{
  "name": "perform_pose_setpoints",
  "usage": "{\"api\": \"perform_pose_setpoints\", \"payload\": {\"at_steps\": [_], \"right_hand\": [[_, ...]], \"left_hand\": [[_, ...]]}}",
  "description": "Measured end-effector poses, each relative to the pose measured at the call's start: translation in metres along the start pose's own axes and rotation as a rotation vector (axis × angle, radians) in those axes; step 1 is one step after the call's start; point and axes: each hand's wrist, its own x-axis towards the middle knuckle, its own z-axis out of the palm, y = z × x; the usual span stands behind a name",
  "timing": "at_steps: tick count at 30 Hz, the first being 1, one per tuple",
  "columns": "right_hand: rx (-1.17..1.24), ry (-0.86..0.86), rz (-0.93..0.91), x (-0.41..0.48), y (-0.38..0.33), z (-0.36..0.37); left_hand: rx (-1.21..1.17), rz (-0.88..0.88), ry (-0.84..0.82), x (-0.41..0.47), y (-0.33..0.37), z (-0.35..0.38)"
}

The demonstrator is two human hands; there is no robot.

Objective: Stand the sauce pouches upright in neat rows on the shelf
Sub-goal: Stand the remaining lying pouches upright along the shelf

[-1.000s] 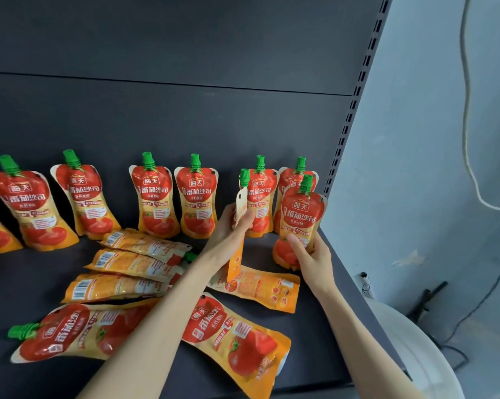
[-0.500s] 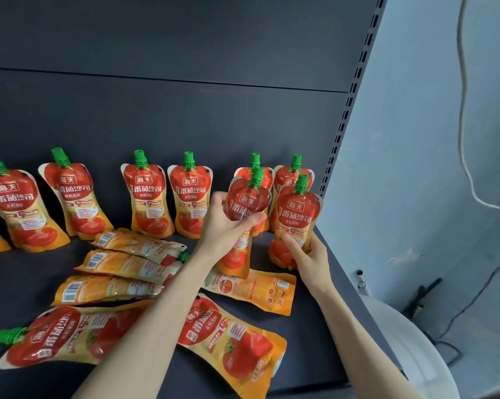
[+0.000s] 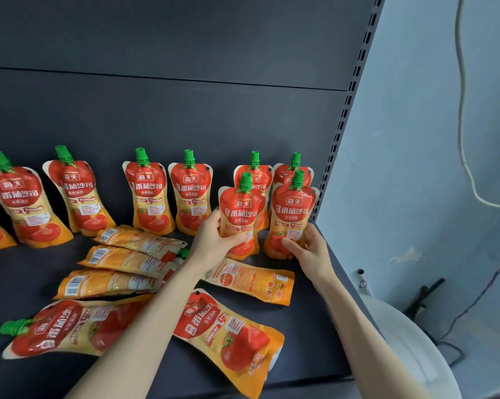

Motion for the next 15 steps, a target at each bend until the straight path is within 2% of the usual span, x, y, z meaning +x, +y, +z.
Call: {"api": "perform_pose_setpoints", "payload": {"at_steps": [5,10,15], "right_hand": [[-0.103,-0.049,0.019,0.010,-0.009,0.000],[-0.109,-0.100,0.038,0.018,-0.008,-0.008],[-0.128,-0.089,0.008,0.018,-0.007,-0.004]], "left_hand": [[0.121,0.034,0.130,0.004,-0.001,0.002],[0.213,-0.028,-0.009,0.009,-0.006,-0.001],[0.158,-0.014,0.032,0.014,-0.012,0.002]]}}
